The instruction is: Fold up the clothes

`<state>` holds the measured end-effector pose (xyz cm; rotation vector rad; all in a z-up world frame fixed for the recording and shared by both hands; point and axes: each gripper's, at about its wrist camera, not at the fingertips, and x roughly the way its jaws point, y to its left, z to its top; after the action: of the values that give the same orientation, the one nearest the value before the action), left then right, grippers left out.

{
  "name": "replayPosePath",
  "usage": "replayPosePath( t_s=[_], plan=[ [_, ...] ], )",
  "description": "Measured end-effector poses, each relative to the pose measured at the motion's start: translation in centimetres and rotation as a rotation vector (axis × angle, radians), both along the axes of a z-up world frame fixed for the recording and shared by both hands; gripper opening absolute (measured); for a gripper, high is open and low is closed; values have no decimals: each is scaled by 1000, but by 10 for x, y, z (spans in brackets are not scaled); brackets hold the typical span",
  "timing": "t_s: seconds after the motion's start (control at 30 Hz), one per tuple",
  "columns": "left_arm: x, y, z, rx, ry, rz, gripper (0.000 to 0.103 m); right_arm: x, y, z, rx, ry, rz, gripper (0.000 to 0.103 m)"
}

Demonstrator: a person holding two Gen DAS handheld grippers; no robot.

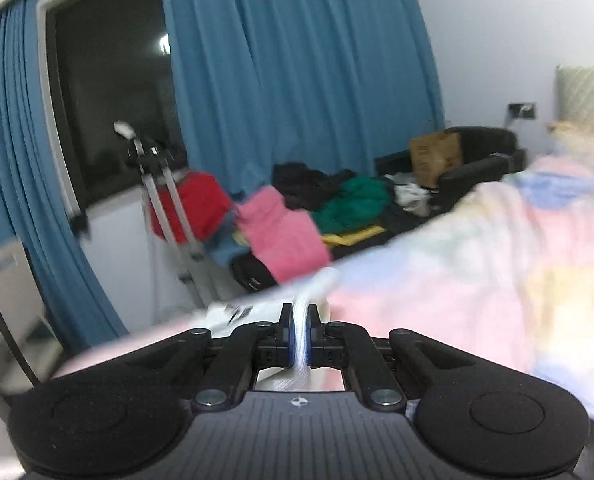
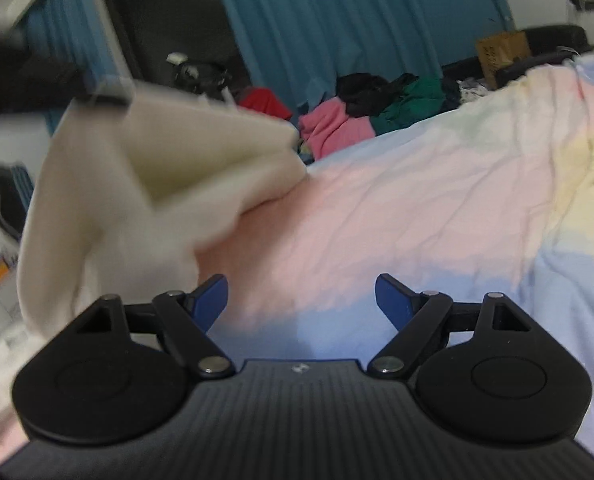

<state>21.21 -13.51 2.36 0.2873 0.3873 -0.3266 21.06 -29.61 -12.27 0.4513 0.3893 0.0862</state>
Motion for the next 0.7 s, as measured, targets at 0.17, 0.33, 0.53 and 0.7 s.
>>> replayPosePath(
  t_s=[0.17,0.33,0.53,0.7],
  plan=[
    [-76,21,-46,-55,93,-5,5,-17,-45,-2,305,29,41,84],
    [-106,62,-68,-179,155,85,5,-14,-59,-29,662,101,186,84],
    [-121,108,-67,-327,184,103,5,8,-36,-39,677,146,271,76],
    [-123,126,-81,-413,251,88,5,30,-29,-64,687,219,207,67]
  ],
)
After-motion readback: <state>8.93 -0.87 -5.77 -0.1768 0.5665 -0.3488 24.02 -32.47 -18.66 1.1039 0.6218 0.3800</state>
